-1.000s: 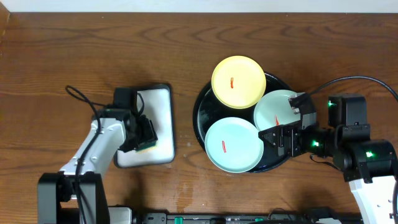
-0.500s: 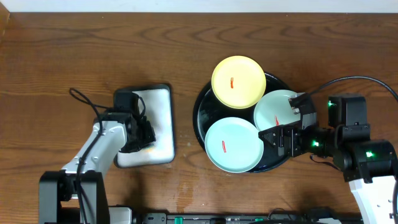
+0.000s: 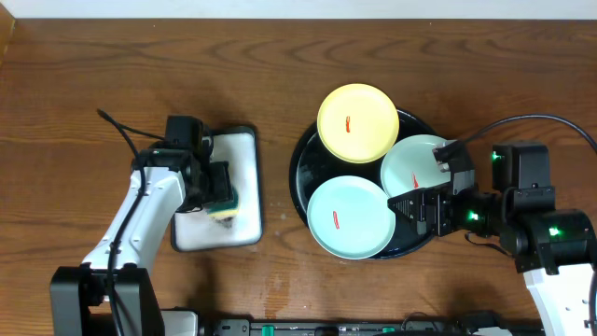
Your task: Clean dirty plates on tray and stack at the side
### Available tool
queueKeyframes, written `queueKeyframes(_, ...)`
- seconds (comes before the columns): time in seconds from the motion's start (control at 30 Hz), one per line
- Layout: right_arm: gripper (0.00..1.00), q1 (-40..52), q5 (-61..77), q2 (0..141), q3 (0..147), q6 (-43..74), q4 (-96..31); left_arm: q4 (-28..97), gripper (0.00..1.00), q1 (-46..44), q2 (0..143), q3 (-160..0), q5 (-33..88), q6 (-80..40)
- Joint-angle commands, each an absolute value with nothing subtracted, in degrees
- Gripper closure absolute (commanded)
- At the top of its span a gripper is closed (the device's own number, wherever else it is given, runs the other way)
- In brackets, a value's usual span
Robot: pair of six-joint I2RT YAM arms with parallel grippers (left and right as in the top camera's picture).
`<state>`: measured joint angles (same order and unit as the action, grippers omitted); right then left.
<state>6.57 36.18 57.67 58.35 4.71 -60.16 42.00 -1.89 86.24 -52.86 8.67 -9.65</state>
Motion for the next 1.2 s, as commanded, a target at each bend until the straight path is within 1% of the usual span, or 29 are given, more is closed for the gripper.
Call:
queueKeyframes(0.0,0.22,6.48,35.62,57.28,59.4,3.77,-60.25,39.05,0.36,-1.74,85.73,-50.76,8.32,-8.62)
queueKeyframes(0.07,0.23,6.48,35.35,57.28,59.4,3.77,-60.31,36.21,0.37,-1.74,85.76,-48.88,8.34,-8.67)
queueKeyframes(0.13,0.23,6.48,35.35,57.28,59.31,3.77,-60.51,32.86,0.41,-1.74,85.78,-46.44,8.34,-9.72)
queueKeyframes(0.2,0.27,6.81,34.17,57.3,59.13,3.75,-60.86,27.33,0.44,-1.74,85.84,-42.74,8.4,-11.73)
queueKeyframes(0.27,0.36,7.7,31.62,57.3,59.13,3.75,-61.19,25.21,0.54,-1.74,85.84,-41.19,8.56,-11.73)
queueKeyframes(0.3,0.37,8.36,30.35,57.28,59.13,3.75,-61.47,24.8,0.57,-1.74,85.84,-40.77,8.58,-11.73)
queueKeyframes(0.33,0.36,9.15,29.23,57.3,59.13,3.75,-61.65,24.75,0.64,-1.74,85.84,-40.69,8.56,-11.66)
queueKeyframes(0.37,0.34,9.82,28.45,57.3,59.13,3.75,-61.76,24.75,0.72,-1.74,85.84,-40.69,8.56,-11.64)
queueKeyframes(0.4,0.34,10.72,27.53,57.36,59.13,3.75,-61.73,24.77,0.87,-1.74,85.84,-40.69,8.56,-11.64)
queueKeyframes(0.43,0.33,11.51,26.76,57.41,59.13,3.75,-61.69,24.93,0.92,-1.74,85.82,-40.71,8.56,-11.64)
queueKeyframes(0.5,0.33,13.19,24.69,57.69,59.13,4.32,-61.63,25.04,0.92,-1.74,85.82,-40.73,8.6,-11.66)
queueKeyframes(0.67,0.33,15.86,16.75,59.86,59.07,10.92,-61.76,29.65,0.93,-1.74,84.42,-43.16,8.64,-11.66)
queueKeyframes(0.77,0.36,16.23,14.28,62.74,59.02,12.78,-61.28,34.13,0.93,-1.74,82.7,-46.37,8.8,-11.64)
queueKeyframes(1.0,0.44,16.4,14.17,75.26,59.0,15.44,-61.19,43.35,0.92,-1.74,76.77,-52.77,8.93,-11.64)
queueKeyframes(1.13,0.44,17.67,13.32,83.37,58.96,15.35,-61.34,44.95,0.92,-1.74,73.58,-52.86,11.38,-11.55)
queueKeyframes(1.17,0.46,17.87,12.88,85.38,58.96,15.4,-61.39,45.3,0.93,-1.74,72.77,-52.86,12.19,-11.55)
